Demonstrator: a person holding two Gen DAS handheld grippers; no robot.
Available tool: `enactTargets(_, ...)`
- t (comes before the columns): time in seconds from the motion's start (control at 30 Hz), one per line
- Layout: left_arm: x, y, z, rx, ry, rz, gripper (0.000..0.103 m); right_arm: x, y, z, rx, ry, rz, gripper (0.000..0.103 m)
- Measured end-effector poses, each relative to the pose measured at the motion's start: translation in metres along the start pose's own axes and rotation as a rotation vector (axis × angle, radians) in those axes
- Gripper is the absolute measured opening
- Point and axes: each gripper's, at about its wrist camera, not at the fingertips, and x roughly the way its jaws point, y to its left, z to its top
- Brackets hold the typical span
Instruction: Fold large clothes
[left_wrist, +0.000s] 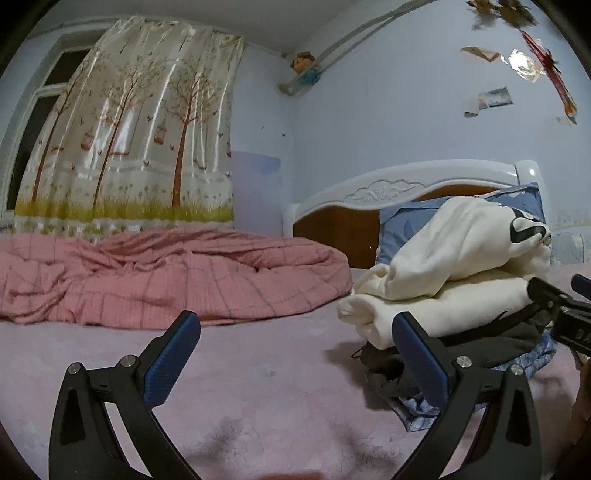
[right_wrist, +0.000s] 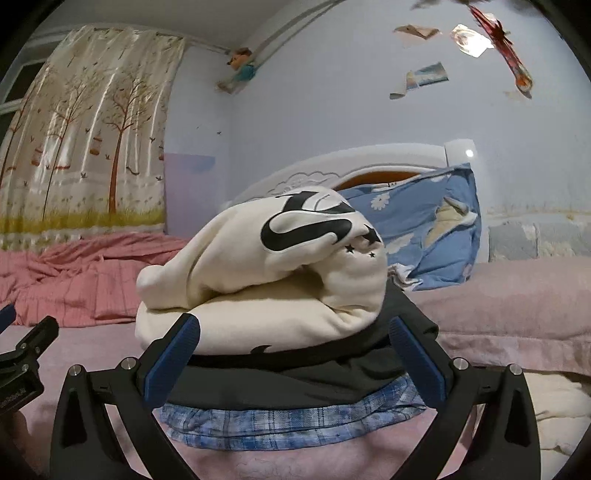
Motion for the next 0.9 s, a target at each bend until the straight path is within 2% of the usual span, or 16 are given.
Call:
enactTargets(0.1, -0.005, -0.005, -0.002, 0.019, -0.018, -0.002, 0.103, -0.003, 0.006, -0.001, -0.028, -0.003, -0.008, 0.103)
enactTargets(0.37, 0.000, 0.001, -0.004, -0.014, 0.018, 0.004, 0.103, -0.005, 0.008, 0.001, -0.041, -0.008, -0.010, 0.103)
enactTargets(0.9, -0.001, -0.006, -0.005, 0.021, 0.013, -0.012, 0.103, -0.010, 0.017, 0.002, -0.070, -0.021, -0.012, 0.103)
